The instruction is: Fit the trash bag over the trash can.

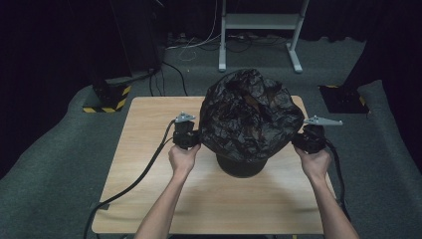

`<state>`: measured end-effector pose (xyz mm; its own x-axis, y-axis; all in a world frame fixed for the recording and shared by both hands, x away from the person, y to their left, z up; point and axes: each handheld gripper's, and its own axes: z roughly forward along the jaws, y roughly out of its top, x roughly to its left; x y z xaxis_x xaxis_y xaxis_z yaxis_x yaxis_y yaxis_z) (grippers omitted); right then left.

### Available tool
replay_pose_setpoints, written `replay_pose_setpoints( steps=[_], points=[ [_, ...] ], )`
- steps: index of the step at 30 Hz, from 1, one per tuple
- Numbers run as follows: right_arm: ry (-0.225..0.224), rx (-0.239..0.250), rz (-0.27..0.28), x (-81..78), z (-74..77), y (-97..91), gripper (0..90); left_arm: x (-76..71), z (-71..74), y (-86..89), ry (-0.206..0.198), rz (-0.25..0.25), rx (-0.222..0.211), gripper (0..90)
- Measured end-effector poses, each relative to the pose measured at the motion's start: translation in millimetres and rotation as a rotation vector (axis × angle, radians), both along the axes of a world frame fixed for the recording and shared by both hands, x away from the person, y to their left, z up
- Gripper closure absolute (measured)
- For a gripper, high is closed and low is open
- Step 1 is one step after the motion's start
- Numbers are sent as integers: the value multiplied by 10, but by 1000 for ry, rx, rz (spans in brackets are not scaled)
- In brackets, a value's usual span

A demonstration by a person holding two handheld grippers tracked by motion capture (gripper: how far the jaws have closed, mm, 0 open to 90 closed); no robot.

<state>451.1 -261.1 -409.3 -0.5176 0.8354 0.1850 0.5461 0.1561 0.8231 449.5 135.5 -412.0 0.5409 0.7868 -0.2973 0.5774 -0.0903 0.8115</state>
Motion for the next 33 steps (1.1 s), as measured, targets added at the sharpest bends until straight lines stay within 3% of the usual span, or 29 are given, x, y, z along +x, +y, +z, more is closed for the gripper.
replay_pose_setpoints(
  steps=[18, 22, 25, 27, 30, 33],
  points=[
    [47, 37, 3, 130, -74, 64, 899, 127, -153, -55, 54, -1, 12, 900],
    [54, 37, 7, 142, -78, 66, 898, 124, -153, -50, 49, 2, 8, 900],
    [36, 39, -3, 106, -58, 51, 833, 96, -94, -17, 5, 27, -31, 900],
    [16, 54, -21, 90, -33, 29, 735, 94, -19, 18, -25, 47, -74, 800],
    [-7, 94, -43, 93, 20, -27, 645, 113, 82, 72, -52, 70, -110, 681],
    [-30, 101, -63, 117, 84, -51, 591, 156, 129, 133, -65, 99, -136, 602]
  ],
)
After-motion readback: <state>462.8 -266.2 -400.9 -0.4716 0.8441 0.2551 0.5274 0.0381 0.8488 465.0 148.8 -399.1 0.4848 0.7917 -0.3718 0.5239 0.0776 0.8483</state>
